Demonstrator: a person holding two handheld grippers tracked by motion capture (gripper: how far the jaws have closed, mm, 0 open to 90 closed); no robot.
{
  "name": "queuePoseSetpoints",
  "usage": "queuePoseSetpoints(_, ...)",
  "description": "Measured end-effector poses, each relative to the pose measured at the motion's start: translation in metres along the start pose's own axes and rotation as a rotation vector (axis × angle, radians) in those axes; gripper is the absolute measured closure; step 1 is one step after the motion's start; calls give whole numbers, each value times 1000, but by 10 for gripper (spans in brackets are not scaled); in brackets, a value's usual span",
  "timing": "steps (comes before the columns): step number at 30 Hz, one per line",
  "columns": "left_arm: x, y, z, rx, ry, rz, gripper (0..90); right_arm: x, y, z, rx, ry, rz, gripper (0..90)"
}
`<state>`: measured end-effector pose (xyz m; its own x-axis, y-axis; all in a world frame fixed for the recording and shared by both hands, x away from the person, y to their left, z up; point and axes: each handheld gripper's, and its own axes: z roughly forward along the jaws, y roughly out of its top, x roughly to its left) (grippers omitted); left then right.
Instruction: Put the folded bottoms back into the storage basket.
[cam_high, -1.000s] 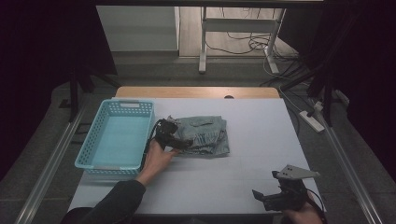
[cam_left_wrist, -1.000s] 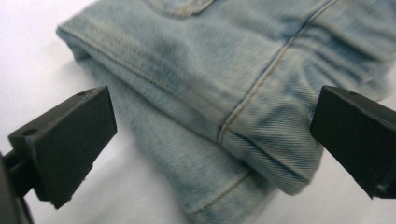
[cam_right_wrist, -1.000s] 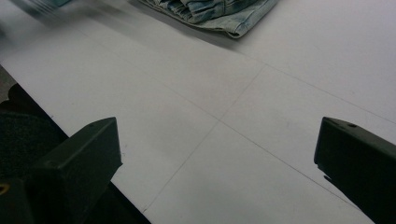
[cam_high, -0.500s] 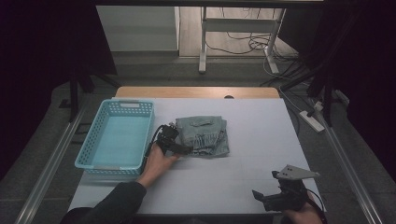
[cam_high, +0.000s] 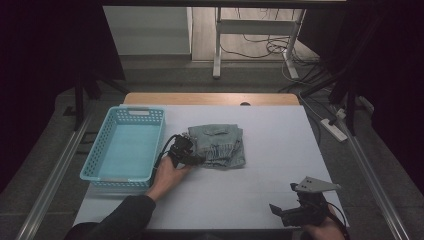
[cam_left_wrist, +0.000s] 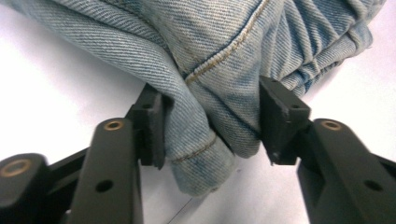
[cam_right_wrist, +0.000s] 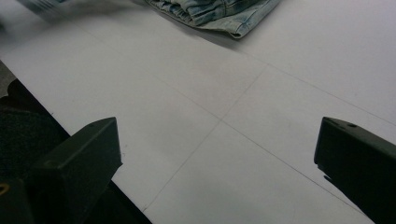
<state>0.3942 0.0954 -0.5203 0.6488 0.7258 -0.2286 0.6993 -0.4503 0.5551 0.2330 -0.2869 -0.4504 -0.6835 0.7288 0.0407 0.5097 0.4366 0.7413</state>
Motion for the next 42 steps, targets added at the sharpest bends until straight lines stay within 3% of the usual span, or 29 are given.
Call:
queuePoseSetpoints(4,-4,-1,0,-8,28,31,516,0,0,0,-1,-2,-10,8)
queuePoseSetpoints(14,-5,-3,0,-25,32,28,510,2,4,-2,-63,-6,-11,8)
queuePoseSetpoints(21,-3,-5,1,-41,26,25,501,9,15,3,-93,1,-43,7)
queuePoseSetpoints(26,-3,-7,1,-49,24,36,493,12,24,10,-118,16,-70,7)
queuePoseSetpoints(35,-2,-6,1,-39,24,46,487,15,37,23,-112,36,-110,7)
queuePoseSetpoints(42,-3,-6,1,-37,29,50,484,15,47,39,-113,86,-119,8)
